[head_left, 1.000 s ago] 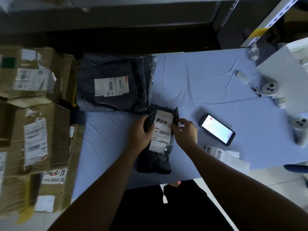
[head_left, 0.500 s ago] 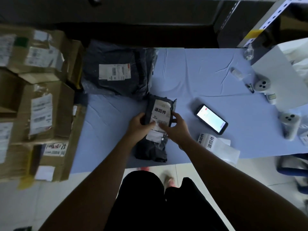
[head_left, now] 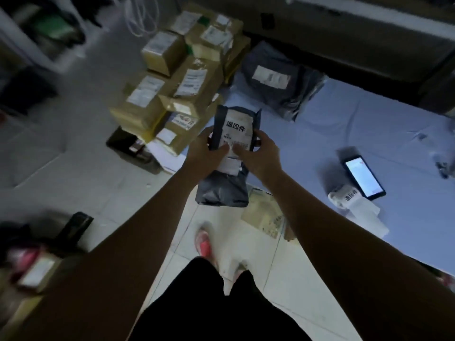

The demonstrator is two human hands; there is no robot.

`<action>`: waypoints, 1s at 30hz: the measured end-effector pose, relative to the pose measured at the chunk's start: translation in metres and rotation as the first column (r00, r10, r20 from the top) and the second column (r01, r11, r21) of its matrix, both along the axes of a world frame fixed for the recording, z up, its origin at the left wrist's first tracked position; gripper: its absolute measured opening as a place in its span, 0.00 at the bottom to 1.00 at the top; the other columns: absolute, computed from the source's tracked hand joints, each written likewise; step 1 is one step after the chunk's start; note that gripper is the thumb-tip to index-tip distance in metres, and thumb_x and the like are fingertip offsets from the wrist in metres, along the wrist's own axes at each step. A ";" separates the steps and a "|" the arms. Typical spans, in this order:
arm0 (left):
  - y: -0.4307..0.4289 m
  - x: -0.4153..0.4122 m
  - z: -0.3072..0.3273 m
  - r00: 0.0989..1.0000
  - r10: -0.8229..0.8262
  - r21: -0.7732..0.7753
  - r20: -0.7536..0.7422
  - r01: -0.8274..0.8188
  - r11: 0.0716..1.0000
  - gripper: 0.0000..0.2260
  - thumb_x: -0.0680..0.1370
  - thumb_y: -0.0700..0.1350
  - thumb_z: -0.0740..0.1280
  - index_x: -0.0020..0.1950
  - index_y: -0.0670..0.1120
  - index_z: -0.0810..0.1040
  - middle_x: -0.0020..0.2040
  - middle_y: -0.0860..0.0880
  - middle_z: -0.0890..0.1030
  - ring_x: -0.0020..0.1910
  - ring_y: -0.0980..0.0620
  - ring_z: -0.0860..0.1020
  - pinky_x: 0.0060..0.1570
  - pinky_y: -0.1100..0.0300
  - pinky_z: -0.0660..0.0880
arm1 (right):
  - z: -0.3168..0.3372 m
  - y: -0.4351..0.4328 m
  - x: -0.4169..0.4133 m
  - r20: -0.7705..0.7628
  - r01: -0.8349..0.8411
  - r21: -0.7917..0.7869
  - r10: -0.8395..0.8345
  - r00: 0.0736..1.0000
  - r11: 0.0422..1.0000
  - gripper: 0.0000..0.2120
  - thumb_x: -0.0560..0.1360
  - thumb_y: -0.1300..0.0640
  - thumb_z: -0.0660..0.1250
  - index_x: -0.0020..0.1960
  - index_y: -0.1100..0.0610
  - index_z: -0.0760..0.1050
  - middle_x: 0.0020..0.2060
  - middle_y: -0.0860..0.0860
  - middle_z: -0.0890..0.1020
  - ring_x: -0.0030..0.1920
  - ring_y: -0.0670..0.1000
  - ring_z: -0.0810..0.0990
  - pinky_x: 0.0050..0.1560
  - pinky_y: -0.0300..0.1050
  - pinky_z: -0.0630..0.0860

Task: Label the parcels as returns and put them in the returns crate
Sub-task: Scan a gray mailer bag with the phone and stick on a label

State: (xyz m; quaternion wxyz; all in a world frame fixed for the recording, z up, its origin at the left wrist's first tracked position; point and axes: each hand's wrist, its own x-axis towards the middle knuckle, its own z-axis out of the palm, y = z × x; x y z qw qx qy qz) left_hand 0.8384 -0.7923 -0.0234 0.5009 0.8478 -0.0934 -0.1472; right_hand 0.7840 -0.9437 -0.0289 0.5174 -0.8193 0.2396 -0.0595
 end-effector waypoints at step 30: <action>0.539 0.289 -0.092 0.956 0.241 0.170 -0.166 -0.213 0.962 0.22 0.72 0.46 0.76 0.66 0.49 0.77 0.54 0.52 0.84 0.51 0.54 0.82 0.51 0.63 0.79 | -0.107 0.538 0.330 -0.233 -0.144 0.200 0.190 0.954 0.969 0.23 0.67 0.49 0.77 0.60 0.50 0.77 0.50 0.45 0.84 0.50 0.47 0.82 0.47 0.41 0.79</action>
